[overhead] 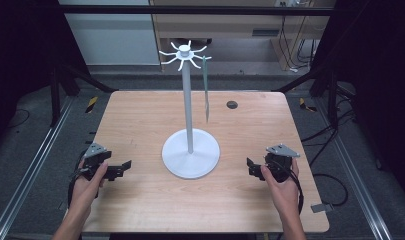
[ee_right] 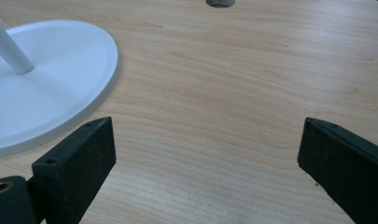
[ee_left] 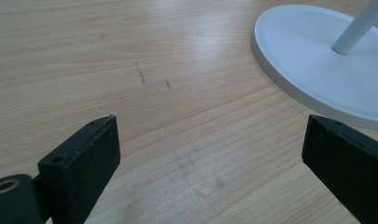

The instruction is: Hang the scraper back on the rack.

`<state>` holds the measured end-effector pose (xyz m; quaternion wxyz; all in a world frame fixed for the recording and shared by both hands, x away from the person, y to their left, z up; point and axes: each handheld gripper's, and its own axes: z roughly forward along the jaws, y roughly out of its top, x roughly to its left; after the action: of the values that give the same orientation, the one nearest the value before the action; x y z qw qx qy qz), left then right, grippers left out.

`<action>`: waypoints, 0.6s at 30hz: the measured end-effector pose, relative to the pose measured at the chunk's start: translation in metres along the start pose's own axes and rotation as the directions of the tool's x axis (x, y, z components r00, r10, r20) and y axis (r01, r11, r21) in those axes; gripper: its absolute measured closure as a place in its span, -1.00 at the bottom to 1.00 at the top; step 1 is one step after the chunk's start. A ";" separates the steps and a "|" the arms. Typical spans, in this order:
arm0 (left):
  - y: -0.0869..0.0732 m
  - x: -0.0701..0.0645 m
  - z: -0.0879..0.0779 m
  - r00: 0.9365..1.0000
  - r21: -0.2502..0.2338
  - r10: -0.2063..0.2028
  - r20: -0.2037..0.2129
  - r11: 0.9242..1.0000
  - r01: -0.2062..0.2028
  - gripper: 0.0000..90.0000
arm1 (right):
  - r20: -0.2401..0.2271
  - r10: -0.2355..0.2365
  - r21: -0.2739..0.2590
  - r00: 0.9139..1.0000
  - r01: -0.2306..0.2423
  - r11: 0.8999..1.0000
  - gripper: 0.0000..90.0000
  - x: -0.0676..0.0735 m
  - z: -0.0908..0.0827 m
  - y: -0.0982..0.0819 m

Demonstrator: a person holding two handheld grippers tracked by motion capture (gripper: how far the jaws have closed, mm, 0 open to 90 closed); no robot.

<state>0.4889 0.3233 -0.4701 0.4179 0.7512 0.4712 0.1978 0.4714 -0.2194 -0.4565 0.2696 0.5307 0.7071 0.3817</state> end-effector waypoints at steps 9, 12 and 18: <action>0.000 0.000 0.000 1.000 -0.006 0.001 -0.003 1.000 -0.001 -0.91 | 0.000 0.019 0.028 1.000 -0.019 0.999 -0.89 -0.002 0.010 -0.009; 0.000 0.000 0.001 1.000 -0.002 0.010 -0.004 1.000 -0.010 -0.91 | 0.002 0.021 0.034 1.000 -0.021 0.999 -0.89 -0.003 0.014 -0.011; 0.000 0.000 0.000 1.000 -0.010 0.012 -0.008 1.000 -0.012 -0.91 | 0.014 0.032 0.050 0.999 -0.032 0.998 -0.89 -0.005 0.020 -0.016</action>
<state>0.4891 0.3232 -0.4701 0.4186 0.7510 0.4674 0.2057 0.4797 -0.2219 -0.4810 0.2549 0.5511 0.7060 0.3645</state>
